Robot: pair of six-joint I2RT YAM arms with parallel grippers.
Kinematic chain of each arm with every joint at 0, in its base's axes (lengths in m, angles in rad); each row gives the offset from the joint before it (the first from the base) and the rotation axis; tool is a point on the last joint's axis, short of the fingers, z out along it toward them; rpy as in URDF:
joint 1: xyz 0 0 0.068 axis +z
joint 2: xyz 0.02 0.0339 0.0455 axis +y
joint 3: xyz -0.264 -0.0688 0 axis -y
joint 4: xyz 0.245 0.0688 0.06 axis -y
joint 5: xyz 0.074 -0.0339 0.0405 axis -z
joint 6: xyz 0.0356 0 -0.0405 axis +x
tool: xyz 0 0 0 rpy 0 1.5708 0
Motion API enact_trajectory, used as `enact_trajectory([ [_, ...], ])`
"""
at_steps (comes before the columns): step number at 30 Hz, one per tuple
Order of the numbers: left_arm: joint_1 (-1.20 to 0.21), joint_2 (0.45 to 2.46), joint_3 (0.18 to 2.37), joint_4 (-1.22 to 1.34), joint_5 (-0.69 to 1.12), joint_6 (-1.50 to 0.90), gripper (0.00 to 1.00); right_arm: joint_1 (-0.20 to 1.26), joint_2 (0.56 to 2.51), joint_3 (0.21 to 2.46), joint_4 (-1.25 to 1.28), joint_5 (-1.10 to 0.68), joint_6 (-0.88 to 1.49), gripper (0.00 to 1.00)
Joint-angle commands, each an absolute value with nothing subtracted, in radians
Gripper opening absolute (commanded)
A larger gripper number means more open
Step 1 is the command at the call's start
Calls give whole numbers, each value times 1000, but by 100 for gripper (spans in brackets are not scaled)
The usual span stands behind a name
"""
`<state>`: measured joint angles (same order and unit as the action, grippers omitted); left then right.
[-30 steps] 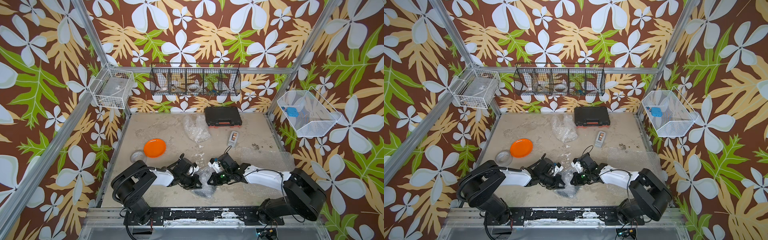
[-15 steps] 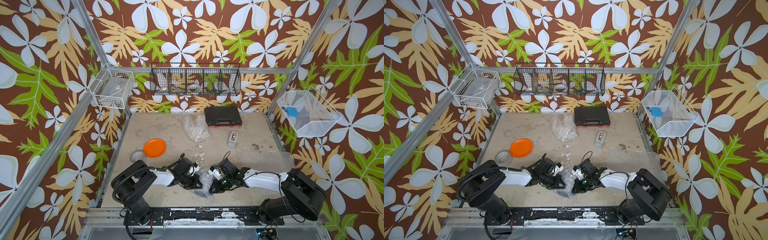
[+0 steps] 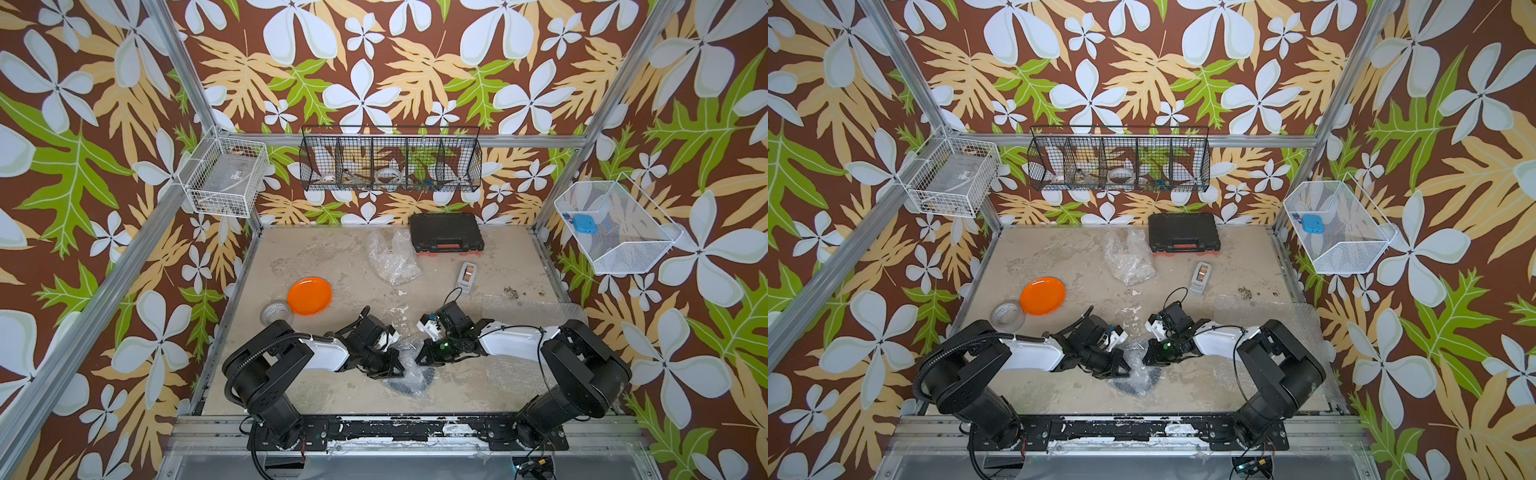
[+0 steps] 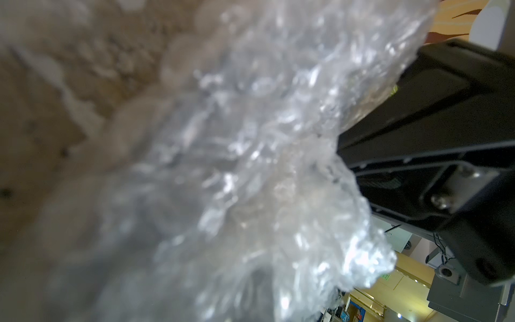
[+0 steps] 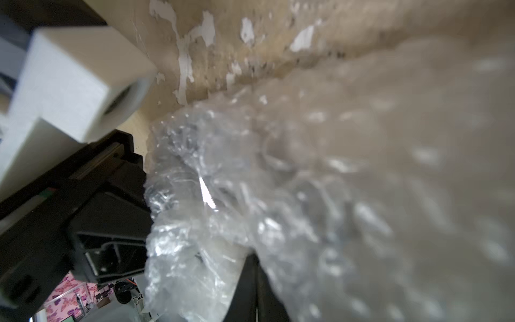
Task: Wrap dinner plates in bubble wrap
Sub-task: Stick the tape on the bubble wrap, then pick up the bubble wrap from the center of the board.
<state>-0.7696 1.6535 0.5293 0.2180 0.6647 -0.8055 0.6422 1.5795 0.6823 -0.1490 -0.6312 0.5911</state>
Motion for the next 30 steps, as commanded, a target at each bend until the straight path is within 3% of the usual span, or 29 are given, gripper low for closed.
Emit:
enact_trajectory([
  [1,-772,1665,507,-73,432,-805,5,640,1516,718,-199,-586,567,0],
  [5,-772,1666,506,-75,431,-806,5,626,1484,794,-193,-649,587,0],
  [11,-772,1663,509,-77,429,-807,5,593,1647,825,-200,-517,532,0],
  [14,-772,1663,508,-77,427,-804,5,592,1722,819,-166,-547,517,0],
  [19,-772,1654,500,-80,421,-803,5,551,1578,797,-218,-564,511,1],
  [25,-772,1664,513,-87,420,-793,5,425,1387,611,-223,-725,502,31],
  [30,-772,1678,525,-95,420,-781,5,408,1346,449,-54,-896,564,44],
])
